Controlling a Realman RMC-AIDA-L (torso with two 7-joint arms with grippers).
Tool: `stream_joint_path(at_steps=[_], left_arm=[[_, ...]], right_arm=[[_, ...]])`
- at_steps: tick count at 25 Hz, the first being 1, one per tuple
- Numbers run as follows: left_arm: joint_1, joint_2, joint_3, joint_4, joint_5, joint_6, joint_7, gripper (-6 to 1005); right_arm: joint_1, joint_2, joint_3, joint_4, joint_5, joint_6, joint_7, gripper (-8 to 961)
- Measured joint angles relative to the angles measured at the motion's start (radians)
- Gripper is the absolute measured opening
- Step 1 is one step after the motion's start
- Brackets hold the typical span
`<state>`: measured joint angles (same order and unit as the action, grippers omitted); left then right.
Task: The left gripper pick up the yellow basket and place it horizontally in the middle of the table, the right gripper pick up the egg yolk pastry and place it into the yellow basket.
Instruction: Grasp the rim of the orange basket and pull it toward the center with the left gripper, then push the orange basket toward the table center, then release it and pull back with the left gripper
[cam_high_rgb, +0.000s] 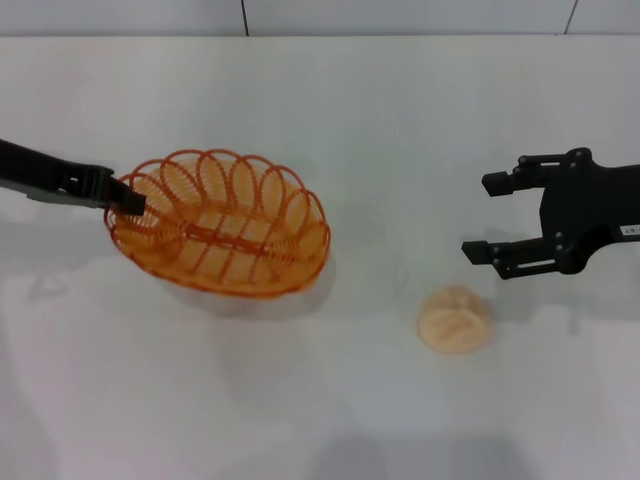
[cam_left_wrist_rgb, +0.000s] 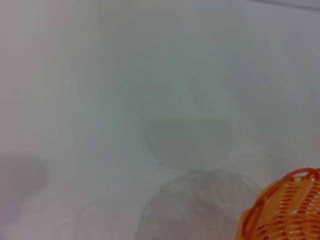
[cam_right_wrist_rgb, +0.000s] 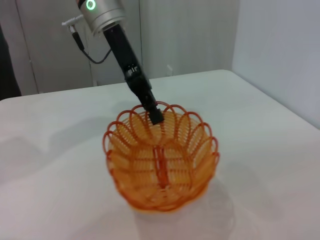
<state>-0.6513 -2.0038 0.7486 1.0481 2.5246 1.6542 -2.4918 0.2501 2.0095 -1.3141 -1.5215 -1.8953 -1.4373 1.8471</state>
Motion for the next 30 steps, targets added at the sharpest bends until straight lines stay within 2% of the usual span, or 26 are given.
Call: stream_joint_path(at_steps=[7,12,19,23,30], left_arm=[[-0.003,-0.023,-0.001,-0.007,-0.017,-0.061,-0.084,84],[-0.004,-0.030,-0.001,-0.031,-0.045,-0.084,-0.131,84],[-0.029,-0.033,0.001,-0.124,-0.054,-0.121,-0.134,84],[-0.050,-0.035,0.010,-0.139,-0.043,-0.128,-0.135,83],[-0.101,-0.026,0.042,-0.172,0.006,-0.142,-0.151,83]], right_arm=[[0.000,0.000,0.001,0.000,0.013,0.000,0.000,784],[0.000,0.000,0.001,-0.004,0.015,-0.007,0.000,784],[0.000,-0.001,0.001,-0.012,0.015,-0.013,0.000,785],[0.000,-0.002,0.001,-0.014,0.017,-0.016,0.000,785],[0.000,-0.002,0.001,-0.017,0.027,-0.026,0.000,784]])
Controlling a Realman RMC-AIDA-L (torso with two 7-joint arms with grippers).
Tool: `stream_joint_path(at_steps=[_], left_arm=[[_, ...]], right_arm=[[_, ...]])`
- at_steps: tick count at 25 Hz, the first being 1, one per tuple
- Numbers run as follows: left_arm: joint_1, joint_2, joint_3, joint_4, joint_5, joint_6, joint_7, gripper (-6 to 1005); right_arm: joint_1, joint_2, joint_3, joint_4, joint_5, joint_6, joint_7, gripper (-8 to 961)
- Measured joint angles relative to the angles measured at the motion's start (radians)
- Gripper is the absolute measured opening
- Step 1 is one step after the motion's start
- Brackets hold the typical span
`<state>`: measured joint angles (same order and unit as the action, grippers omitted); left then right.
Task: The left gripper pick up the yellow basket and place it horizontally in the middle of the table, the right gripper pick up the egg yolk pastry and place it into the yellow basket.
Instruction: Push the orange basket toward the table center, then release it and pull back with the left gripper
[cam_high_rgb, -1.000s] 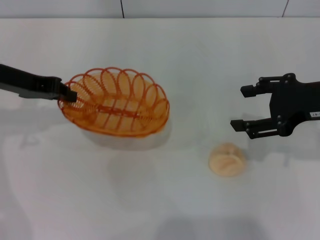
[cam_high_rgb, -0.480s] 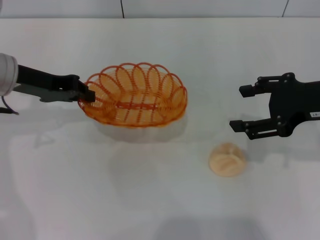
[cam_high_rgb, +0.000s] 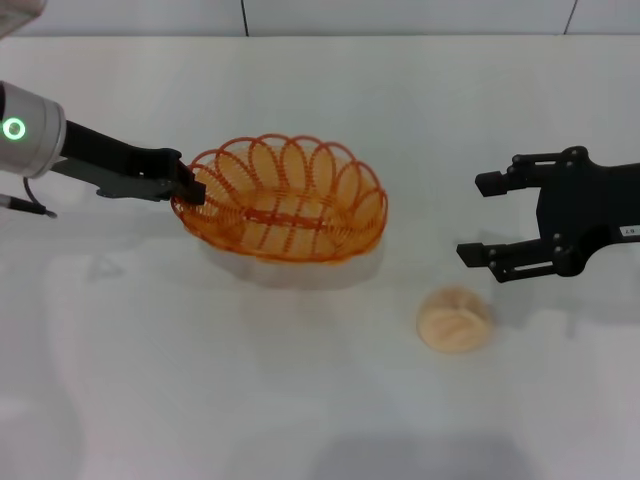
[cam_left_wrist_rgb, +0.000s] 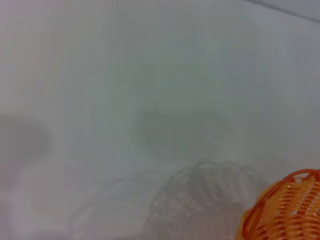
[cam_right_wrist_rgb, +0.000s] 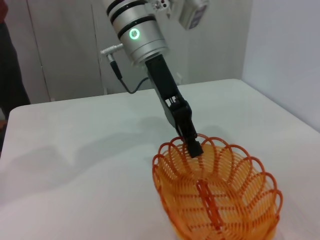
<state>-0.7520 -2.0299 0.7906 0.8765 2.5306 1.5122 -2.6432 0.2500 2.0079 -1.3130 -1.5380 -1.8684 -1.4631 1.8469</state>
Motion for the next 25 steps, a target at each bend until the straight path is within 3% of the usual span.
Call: stream_joint_path(at_steps=[8,25], left_arm=[[-0.047,-0.007,0.019,-0.054,0.042,-0.047,-0.001,88],[-0.055,-0.029,0.022,-0.130,0.026,-0.128,0.015,107]], right_arm=[[0.000,0.001,-0.003,0.000,0.003,-0.003,-0.011,784],[0.003,0.002,0.000,0.013,0.003,-0.008,-0.023,783]])
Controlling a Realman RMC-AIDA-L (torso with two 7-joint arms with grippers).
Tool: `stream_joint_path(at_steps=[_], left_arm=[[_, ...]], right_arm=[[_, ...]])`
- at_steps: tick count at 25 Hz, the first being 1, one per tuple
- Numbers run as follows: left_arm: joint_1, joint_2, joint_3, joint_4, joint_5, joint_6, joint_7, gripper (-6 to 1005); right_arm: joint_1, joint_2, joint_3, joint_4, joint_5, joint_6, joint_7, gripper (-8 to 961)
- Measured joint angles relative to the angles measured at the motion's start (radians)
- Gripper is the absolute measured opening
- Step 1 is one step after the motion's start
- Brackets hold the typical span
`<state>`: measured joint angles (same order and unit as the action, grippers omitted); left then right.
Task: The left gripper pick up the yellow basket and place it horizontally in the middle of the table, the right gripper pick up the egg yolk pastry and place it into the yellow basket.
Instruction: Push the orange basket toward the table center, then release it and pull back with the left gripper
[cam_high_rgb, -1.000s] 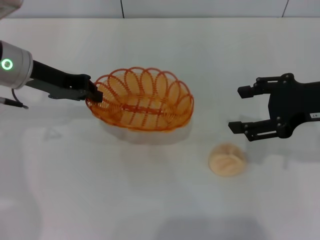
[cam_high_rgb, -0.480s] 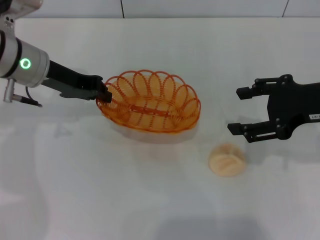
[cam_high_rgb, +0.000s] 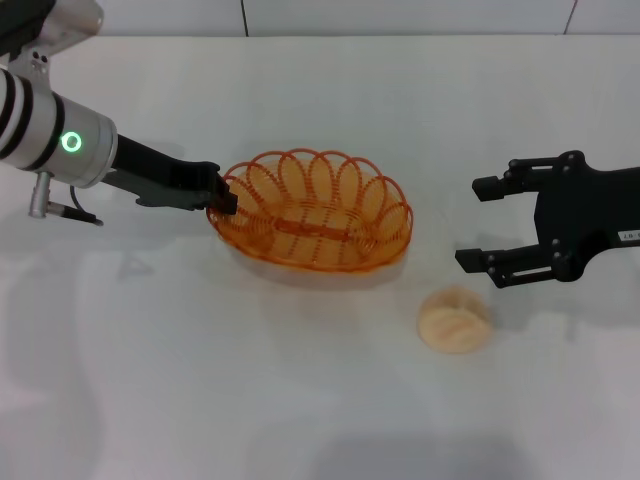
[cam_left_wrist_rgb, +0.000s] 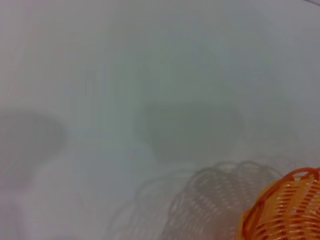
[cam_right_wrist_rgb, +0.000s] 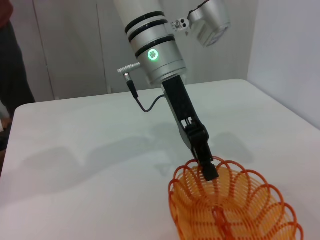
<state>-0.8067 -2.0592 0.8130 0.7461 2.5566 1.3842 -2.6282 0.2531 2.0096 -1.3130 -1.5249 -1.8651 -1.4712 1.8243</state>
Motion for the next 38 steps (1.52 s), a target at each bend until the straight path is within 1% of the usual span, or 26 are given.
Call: stream_joint_path(at_steps=[16,20,38], left_arm=[[0.002,-0.009,0.000,-0.066,0.002,-0.038,0.013,124],[0.004,-0.013,0.000,-0.067,0.005,-0.042,0.015,129],[0.004,-0.013,-0.001,-0.067,0.007,-0.043,0.011,148]], right_arm=[[0.000,0.000,-0.001,0.002,0.000,-0.003,-0.003,780],[0.000,0.000,-0.002,0.002,0.000,-0.003,-0.004,779],[0.000,0.000,-0.002,0.002,0.001,-0.003,-0.003,779]])
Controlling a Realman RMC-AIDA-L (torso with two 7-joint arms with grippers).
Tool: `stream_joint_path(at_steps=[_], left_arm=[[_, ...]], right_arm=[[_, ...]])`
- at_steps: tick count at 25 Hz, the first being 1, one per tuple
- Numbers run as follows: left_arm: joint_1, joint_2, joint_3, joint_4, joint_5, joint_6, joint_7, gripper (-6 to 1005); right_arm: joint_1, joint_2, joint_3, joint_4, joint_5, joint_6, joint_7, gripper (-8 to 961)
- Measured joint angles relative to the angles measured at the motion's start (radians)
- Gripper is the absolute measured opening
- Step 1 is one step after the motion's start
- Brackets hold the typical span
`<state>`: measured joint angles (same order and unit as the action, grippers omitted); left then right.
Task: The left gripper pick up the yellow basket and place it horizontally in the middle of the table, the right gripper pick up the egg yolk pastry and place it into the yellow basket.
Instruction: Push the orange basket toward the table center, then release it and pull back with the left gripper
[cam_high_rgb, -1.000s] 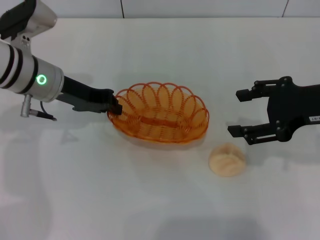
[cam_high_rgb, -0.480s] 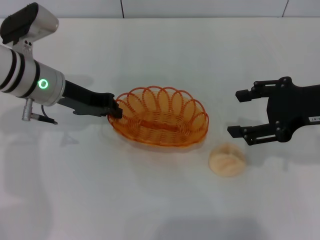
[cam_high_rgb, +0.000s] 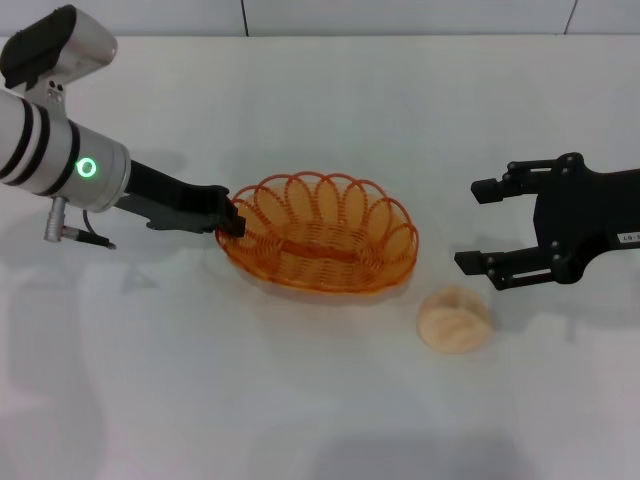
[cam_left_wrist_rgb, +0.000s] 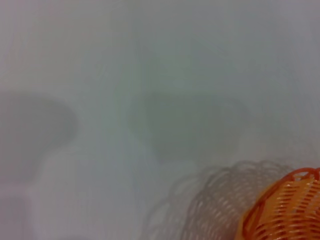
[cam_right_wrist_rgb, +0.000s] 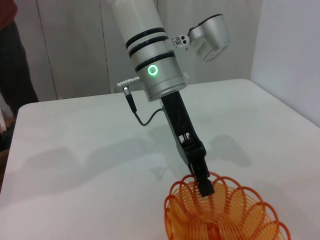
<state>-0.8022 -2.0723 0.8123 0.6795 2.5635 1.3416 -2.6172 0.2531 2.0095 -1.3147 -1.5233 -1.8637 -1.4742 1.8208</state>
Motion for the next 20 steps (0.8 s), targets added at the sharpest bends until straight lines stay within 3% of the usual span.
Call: stream_joint_path(at_steps=[10,20], left_arm=[[-0.001,0.003,-0.002,-0.008,-0.013,0.010,0.001,159],[0.002,0.009,-0.004,-0.002,-0.044,0.026,0.028,389]], right_arm=[[0.000,0.000,0.001,0.001,0.000,0.000,-0.001,780],[0.000,0.000,0.002,0.002,0.000,0.000,-0.002,779]])
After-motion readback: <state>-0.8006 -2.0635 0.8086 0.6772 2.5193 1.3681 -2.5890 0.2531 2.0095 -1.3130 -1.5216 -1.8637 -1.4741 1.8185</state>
